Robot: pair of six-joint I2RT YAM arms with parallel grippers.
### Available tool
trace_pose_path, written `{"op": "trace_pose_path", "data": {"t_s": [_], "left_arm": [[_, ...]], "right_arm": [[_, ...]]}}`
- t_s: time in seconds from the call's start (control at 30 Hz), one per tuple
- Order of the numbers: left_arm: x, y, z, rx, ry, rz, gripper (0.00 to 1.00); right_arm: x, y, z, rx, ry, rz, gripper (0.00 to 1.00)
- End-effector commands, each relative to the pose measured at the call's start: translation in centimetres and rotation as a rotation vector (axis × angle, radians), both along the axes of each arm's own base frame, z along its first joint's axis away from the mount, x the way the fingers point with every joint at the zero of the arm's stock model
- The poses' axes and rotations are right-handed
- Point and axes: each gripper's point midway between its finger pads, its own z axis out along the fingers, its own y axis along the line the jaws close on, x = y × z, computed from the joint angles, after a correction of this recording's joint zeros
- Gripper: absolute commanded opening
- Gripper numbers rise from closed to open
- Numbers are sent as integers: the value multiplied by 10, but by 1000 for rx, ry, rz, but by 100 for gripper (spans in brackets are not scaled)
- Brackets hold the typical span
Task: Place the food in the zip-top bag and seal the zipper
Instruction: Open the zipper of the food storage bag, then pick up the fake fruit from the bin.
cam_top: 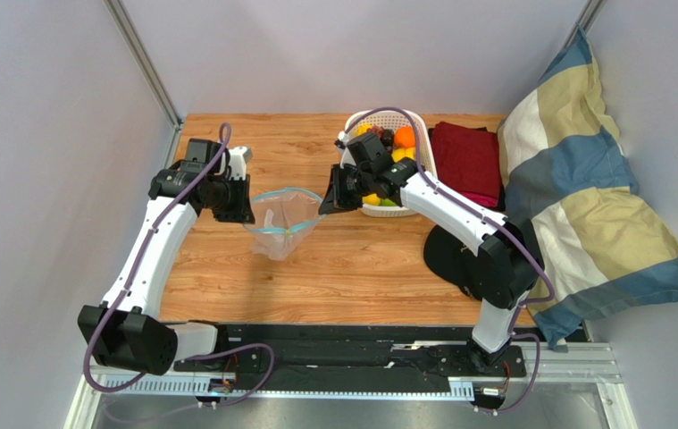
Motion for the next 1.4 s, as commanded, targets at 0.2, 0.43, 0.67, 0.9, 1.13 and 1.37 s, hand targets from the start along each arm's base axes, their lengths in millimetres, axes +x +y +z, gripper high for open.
{"op": "trace_pose_path", "data": {"t_s": [0.2, 0.43, 0.67, 0.9, 1.13, 1.37], "left_arm": [[35, -42, 2, -120, -8, -47, 0], [51, -62, -3, -131, 12, -58, 0], [59, -66, -13, -127, 47, -54, 0], [62, -67, -13, -129, 44, -55, 0], [61, -66, -11, -125, 35, -59, 0], [59, -65, -12, -120, 35, -61, 0]], "right_arm": [[30, -4, 32, -52, -278, 253, 47], [64, -41, 52, -38, -322, 177, 98], [126, -132, 54, -196, -405, -4, 99], [167, -204, 11, -572, -438, -101, 100], [190, -221, -31, -715, -391, -121, 100], [196, -215, -55, -695, -352, -95, 100]]}}
